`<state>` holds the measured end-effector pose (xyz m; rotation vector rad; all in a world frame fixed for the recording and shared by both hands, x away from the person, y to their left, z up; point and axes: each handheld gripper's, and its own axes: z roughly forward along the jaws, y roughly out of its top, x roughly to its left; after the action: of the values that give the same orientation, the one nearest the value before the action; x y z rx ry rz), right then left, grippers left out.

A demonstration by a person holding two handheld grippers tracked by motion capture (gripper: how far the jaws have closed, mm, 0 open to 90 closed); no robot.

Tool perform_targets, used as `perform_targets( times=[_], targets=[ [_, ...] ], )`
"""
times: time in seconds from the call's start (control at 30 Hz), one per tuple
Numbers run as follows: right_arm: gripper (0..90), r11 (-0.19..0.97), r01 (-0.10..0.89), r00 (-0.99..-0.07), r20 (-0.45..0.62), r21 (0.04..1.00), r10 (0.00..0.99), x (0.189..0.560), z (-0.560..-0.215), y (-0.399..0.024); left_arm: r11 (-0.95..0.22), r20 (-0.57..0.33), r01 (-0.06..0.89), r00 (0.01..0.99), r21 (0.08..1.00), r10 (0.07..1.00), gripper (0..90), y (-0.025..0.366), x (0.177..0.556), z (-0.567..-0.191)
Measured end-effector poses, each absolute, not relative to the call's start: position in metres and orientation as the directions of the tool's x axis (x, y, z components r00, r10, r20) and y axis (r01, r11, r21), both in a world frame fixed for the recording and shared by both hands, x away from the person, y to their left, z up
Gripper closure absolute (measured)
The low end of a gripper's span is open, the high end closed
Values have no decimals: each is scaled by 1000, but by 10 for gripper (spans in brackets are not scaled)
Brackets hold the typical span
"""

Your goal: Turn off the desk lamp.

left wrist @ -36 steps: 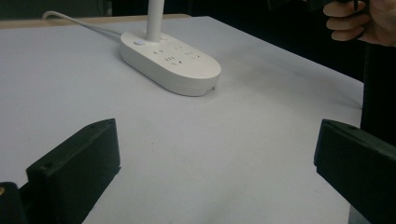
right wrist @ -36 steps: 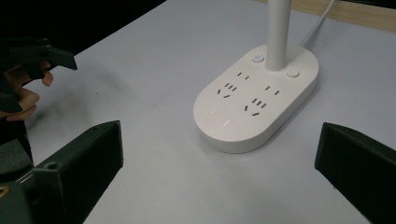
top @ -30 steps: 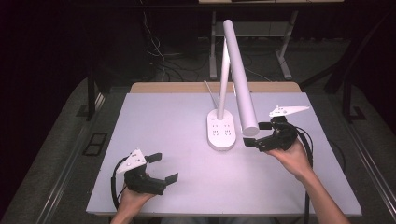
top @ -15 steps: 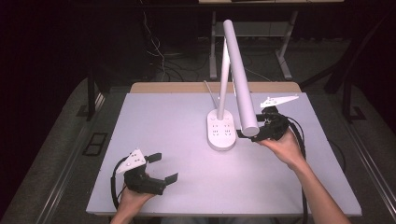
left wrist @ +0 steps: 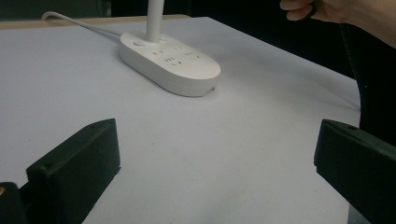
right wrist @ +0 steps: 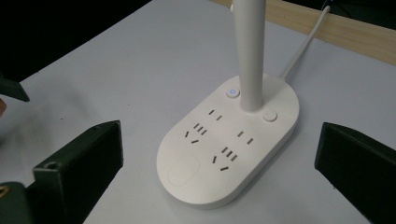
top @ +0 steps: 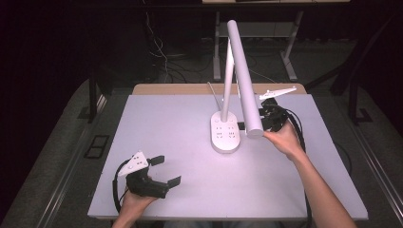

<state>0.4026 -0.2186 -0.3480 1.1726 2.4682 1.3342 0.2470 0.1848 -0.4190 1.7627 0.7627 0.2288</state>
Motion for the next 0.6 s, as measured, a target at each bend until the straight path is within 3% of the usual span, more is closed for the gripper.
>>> perform_targets(
  times=[0.17,0.2,0.33,0.37,0.43,0.6],
  targets=[
    [11,329,593,-690,253,735,678,413,-352,-215,-144,-222,376,770,915,598,0,185,247,-419],
    [70,337,591,-695,251,733,674,417,-355,-214,-144,-222,376,770,915,598,0,185,247,-419],
    [82,335,594,-687,244,731,685,422,-357,-212,-141,-224,376,770,916,597,0,186,247,-419],
    [148,337,591,-689,242,733,683,423,-358,-212,-141,-224,376,770,916,597,0,186,247,-419],
    [167,326,588,-685,241,741,688,426,-359,-212,-142,-224,375,771,916,597,0,186,247,-419],
    [309,312,595,-676,250,741,694,434,-364,-211,-140,-225,376,771,916,596,0,186,247,-418]
  ],
)
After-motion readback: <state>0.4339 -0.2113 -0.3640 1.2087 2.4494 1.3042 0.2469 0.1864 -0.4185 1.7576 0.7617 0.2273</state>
